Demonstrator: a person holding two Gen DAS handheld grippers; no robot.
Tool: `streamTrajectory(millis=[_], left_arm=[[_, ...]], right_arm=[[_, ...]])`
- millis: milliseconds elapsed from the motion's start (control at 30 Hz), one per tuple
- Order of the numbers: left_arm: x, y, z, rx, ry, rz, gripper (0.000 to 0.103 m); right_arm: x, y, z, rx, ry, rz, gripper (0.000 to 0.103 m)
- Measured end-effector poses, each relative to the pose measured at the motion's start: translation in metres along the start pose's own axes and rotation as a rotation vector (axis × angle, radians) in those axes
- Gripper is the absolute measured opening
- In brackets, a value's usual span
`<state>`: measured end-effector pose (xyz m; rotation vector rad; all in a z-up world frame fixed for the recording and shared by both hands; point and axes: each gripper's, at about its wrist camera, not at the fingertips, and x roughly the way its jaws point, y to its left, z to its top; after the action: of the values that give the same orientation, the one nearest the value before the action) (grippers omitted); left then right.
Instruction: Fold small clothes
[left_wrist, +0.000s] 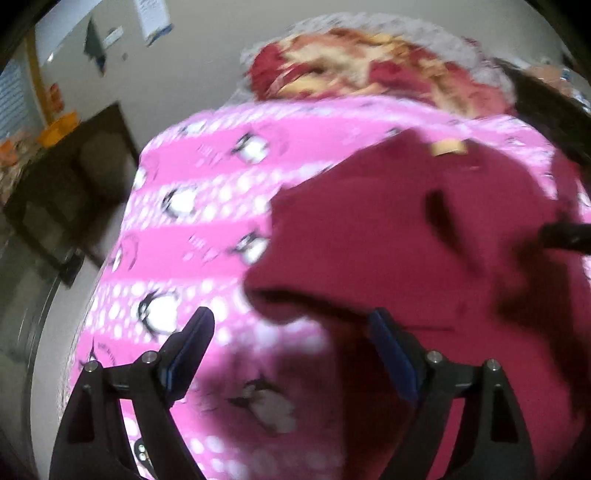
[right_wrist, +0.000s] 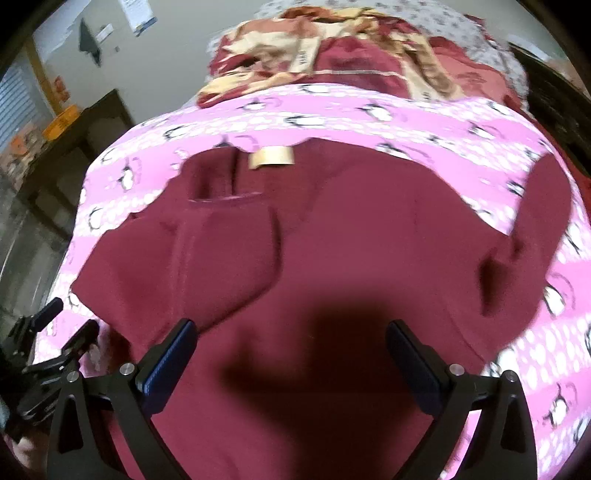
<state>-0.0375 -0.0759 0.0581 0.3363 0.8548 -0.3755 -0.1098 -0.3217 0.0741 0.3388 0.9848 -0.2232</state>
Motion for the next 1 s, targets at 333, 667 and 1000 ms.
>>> streamTrajectory(millis=[333,667,1000], left_arm=[[0.027,0.001,-0.011,-0.037,0.074,0.009,0.085],[0.031,0.000,-0.007,-0.072,0.084,0.030,0.085],[0.030,-0.002,-0.011,-0.087,0.116,0.026,0.085]], right_arm=[[0.054,0.058,0.027,-0.043,0.050,0.012,0.102],[-0.003,-0.012,0.032,0.050,-0.121,0.107,0.013],[-0.027,-0.110,-0.010,0.224,-0.090,-0.013,0.020]])
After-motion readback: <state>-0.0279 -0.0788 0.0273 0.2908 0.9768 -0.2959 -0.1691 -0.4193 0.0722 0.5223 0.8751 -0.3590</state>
